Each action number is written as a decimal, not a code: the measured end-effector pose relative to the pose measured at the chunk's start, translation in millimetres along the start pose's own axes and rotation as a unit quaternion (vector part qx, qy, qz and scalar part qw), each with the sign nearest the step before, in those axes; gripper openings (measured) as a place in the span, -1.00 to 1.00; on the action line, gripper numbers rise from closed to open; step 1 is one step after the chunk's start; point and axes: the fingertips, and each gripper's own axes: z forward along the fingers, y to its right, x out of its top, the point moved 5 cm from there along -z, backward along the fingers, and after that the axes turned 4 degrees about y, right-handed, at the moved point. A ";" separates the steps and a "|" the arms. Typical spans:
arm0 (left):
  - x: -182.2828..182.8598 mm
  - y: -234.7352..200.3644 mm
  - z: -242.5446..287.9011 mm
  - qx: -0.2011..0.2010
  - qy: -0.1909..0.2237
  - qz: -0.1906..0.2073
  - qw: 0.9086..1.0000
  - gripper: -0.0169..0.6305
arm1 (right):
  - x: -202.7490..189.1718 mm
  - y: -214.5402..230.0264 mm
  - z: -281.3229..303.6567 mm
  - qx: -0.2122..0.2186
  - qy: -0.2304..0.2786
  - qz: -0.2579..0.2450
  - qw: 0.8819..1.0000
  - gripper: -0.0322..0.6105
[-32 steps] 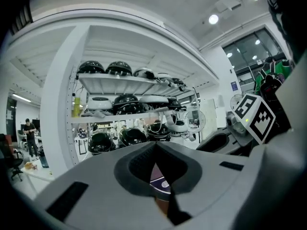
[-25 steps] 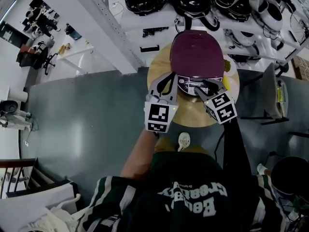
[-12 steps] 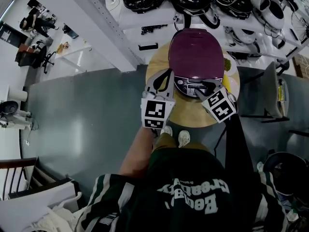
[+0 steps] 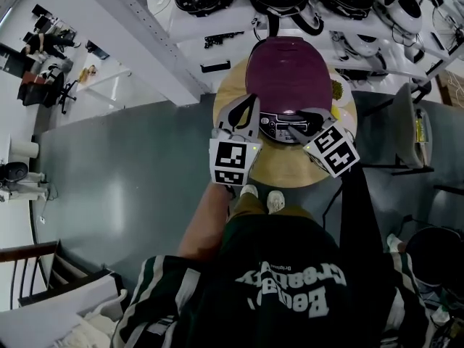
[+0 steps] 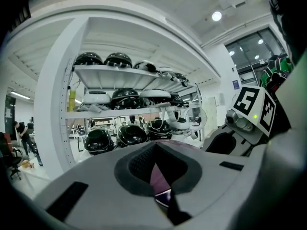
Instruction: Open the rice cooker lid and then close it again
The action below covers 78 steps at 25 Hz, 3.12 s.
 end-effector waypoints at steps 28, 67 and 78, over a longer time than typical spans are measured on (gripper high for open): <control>0.1 -2.2 8.5 0.001 0.007 -0.027 1.000 -0.94 | -13.9 -12.7 13.5 0.006 -0.034 -0.014 0.999 -0.35; -1.6 -26.0 8.0 0.002 -0.006 -0.004 1.000 -0.94 | -13.3 -8.8 12.7 -0.005 0.006 0.011 1.000 -0.39; 69.5 -90.4 87.0 -0.052 0.059 0.029 0.996 -0.73 | 10.0 26.0 5.9 -0.059 0.071 0.074 0.993 -0.42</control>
